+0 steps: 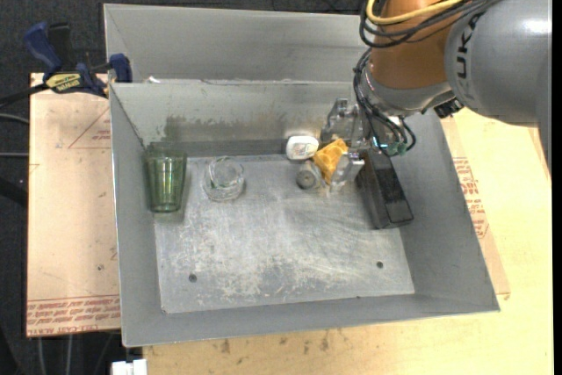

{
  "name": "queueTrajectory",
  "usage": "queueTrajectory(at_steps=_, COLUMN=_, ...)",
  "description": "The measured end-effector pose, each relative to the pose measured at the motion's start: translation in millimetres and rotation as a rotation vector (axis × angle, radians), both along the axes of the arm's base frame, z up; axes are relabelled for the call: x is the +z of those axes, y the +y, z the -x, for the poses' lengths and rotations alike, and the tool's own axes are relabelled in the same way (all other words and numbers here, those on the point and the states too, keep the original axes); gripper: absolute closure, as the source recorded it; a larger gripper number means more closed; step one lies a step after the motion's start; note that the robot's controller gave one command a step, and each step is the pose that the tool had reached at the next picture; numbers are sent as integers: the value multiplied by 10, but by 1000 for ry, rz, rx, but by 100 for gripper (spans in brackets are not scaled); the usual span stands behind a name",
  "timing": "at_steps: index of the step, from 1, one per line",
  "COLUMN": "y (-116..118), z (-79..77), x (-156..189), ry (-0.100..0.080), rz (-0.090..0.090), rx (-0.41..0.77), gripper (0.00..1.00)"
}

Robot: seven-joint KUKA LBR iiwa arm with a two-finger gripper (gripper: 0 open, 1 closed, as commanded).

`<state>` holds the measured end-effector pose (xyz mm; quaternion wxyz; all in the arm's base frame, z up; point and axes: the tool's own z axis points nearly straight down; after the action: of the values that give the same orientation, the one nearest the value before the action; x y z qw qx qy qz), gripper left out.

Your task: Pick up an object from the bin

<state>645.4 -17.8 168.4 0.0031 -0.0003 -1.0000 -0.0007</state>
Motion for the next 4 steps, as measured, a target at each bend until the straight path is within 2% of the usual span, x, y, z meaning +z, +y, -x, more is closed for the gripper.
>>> queueTrajectory(at_steps=1, y=-1, z=-17, x=52, ry=-8, rz=0, rx=0, gripper=0)
queueTrajectory(at_steps=2, y=-975, z=-98, x=-812, ry=-9, rz=1, rx=-105, gripper=100)
queueTrajectory(at_steps=3, y=-974, z=-98, x=-812, ry=-9, rz=1, rx=-105, gripper=0)
queueTrajectory(at_steps=4, y=-973, z=-98, x=-812, ry=-9, rz=1, rx=-104, gripper=0)
